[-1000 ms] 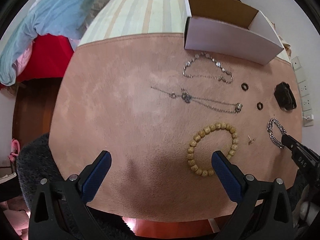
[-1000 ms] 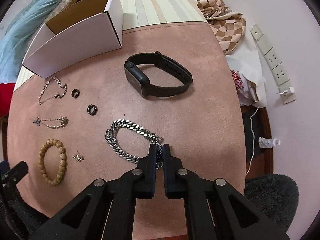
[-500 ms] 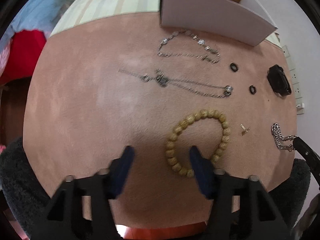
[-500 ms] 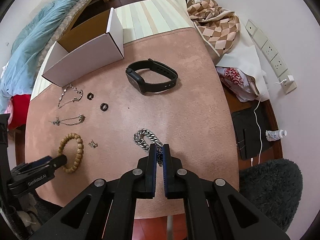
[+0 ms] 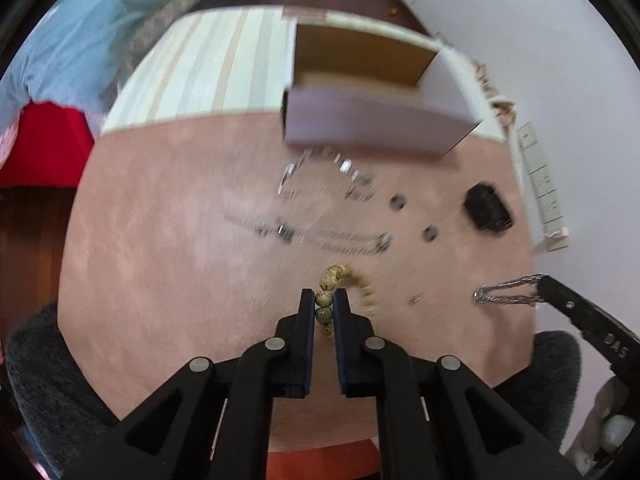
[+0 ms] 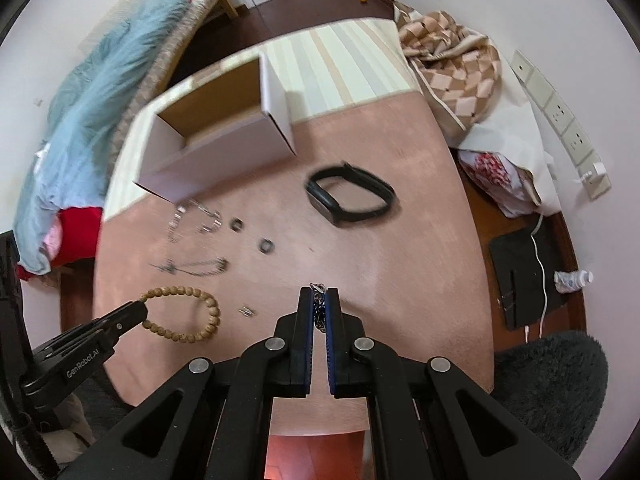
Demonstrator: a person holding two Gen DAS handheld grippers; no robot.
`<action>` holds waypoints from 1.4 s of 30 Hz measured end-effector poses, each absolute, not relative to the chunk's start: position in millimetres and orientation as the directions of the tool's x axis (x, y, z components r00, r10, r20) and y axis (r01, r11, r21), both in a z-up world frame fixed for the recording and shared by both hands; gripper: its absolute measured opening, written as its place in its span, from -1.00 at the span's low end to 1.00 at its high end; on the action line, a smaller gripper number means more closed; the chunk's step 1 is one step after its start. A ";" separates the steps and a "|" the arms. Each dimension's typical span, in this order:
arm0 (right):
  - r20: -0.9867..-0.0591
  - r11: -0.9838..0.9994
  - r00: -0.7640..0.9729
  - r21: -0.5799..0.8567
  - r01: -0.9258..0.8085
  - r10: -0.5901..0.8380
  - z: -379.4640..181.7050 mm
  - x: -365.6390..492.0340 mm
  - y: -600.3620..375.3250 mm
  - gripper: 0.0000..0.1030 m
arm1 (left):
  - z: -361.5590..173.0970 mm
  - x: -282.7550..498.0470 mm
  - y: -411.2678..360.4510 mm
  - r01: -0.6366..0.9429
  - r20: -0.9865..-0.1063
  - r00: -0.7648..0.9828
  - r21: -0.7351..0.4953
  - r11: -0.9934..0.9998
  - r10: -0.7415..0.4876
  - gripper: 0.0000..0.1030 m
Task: Organize jewelry
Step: 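Carry both bracelets into the white box and open both tools, then lift both open tools up out of the white box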
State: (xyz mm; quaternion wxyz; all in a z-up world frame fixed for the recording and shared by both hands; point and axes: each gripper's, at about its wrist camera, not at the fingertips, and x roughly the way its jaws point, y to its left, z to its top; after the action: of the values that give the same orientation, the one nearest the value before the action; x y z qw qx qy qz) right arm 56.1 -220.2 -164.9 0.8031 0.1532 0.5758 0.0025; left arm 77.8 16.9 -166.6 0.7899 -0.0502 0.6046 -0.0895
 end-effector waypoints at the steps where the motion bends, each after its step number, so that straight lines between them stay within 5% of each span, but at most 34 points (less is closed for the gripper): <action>1: -0.918 0.951 0.346 0.262 0.163 0.193 -158.4 58.8 -219.0 -0.90 | -168.7 78.1 18.2 0.084 -0.942 0.265 -0.192 0.978 -0.207 -0.88; 17: -0.831 0.950 0.481 0.313 -0.006 0.277 -66.0 172.9 -179.4 -0.90 | -86.1 194.1 2.9 0.173 -0.866 0.374 -0.286 0.942 -0.332 -0.88; 32: -0.928 0.969 0.282 0.242 -0.041 0.244 -138.6 294.6 -157.1 -0.90 | -141.0 302.6 13.5 0.073 -0.934 0.229 -0.266 0.961 -0.275 -0.83; 34: -0.933 0.965 0.250 0.260 -0.030 0.260 -144.6 300.3 -160.1 -0.89 | -142.1 308.2 15.5 0.062 -0.938 0.233 -0.248 0.967 -0.255 -0.69; 36: -0.935 0.967 0.251 0.252 -0.026 0.251 -146.4 298.7 -163.5 -0.69 | -140.9 309.8 16.8 0.056 -0.945 0.245 -0.212 0.976 -0.219 -0.08; 37: -0.938 0.970 0.251 0.241 -0.019 0.238 -146.9 296.8 -166.1 -0.56 | -139.4 308.8 18.1 0.052 -0.944 0.258 -0.199 0.979 -0.206 0.41; 39: -0.944 0.978 0.259 0.208 -0.017 0.206 -145.7 291.2 -169.8 -0.02 | -134.7 303.1 21.2 0.047 -0.937 0.298 -0.175 0.984 -0.181 0.50; 42: -0.953 0.991 0.270 0.136 -0.021 0.136 -145.9 280.5 -172.2 0.39 | -133.0 293.6 22.6 0.045 -0.936 0.329 -0.119 0.992 -0.128 0.51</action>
State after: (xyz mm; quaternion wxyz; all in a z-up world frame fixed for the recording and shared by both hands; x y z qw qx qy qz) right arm 280.5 -172.2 -145.9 0.7953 0.0478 0.6023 0.0495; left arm 293.6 22.6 -133.0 0.8143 -0.0356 0.5770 -0.0531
